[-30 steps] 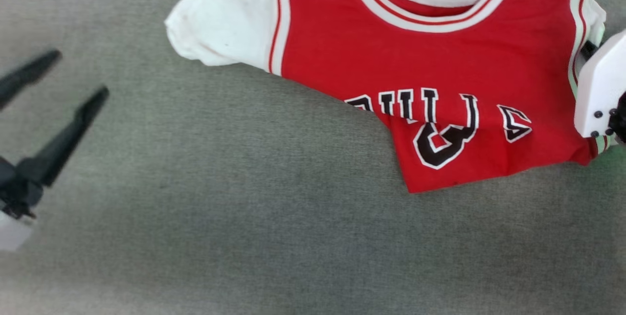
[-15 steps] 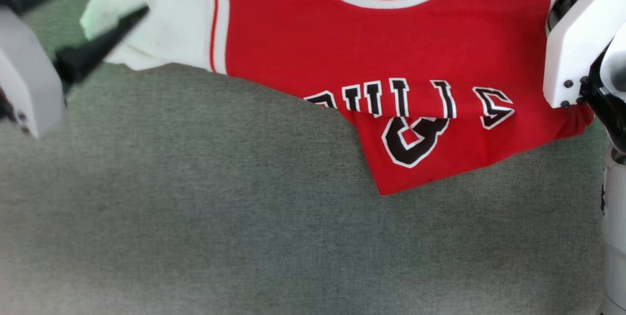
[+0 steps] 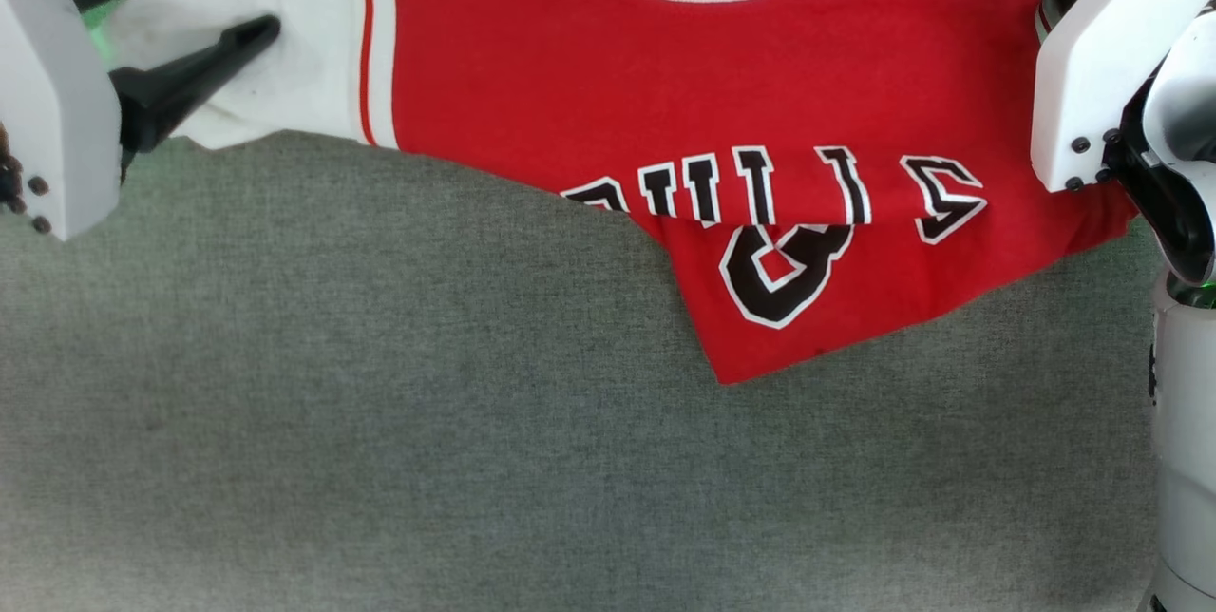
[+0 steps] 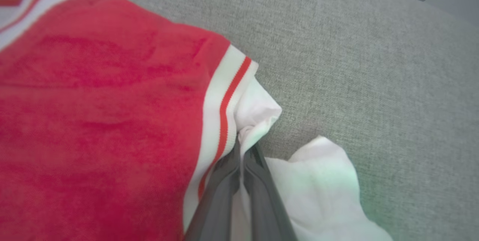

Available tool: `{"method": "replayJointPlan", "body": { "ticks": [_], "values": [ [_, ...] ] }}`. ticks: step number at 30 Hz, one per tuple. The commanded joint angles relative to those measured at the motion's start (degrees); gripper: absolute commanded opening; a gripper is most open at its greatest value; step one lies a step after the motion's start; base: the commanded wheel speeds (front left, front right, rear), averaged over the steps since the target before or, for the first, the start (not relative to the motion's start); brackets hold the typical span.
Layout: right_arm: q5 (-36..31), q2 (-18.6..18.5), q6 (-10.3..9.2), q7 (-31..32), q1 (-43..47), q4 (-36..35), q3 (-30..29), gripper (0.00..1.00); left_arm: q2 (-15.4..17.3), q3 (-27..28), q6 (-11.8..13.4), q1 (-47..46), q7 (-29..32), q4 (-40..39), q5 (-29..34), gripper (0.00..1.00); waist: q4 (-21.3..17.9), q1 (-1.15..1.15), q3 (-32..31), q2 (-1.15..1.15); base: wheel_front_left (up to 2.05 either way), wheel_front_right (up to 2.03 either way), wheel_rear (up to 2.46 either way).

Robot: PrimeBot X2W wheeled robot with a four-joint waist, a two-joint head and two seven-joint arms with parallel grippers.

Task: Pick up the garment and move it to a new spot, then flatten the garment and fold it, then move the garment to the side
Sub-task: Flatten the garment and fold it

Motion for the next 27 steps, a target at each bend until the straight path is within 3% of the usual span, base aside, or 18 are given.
{"method": "replayJointPlan", "body": {
  "ticks": [1,2,10,15,19,27],
  "values": [
    [0.31,0.68,0.07,0.22,2.36,4.85,1.58,0.0,-0.86,-0.97,0.06,2.06,0.83,-0.26,-1.62,0.27,0.01,0.0,-0.04,0.0,0.0,0.0,0.0],
    [0.19,0.57,0.08,-0.51,2.05,4.9,1.76,0.0,-1.2,-0.97,0.04,2.15,0.8,-0.36,-2.63,0.0,0.04,0.0,-0.24,0.0,0.0,0.0,0.0],
    [-0.26,-2.34,0.14,-6.92,-1.04,4.03,2.34,0.0,-3.37,-0.48,0.05,0.7,-6.21,2.69,-9.56,0.0,1.08,0.0,-4.14,0.0,0.0,0.0,0.0],
    [-2.18,-3.45,0.03,-12.55,-4.55,3.04,0.46,0.0,-3.86,-0.5,0.06,0.6,-13.27,5.5,-9.3,0.0,2.01,0.0,-5.91,0.0,0.0,0.0,0.0],
    [-7.71,-2.3,0.02,-18.82,-8.67,3.77,-2.75,0.0,-5.57,-0.22,0.06,-1.09,-20.41,11.32,-10.72,0.0,2.87,0.0,-6.49,0.0,0.0,0.0,0.0],
    [-21.15,3.41,-0.01,-33.95,-24.73,8.26,-14.1,0.0,-13.77,7.35,0.1,-8.44,-29.72,26.57,-18.46,0.0,4.71,0.0,-8.99,0.0,0.0,0.0,0.0]
  ]
}}
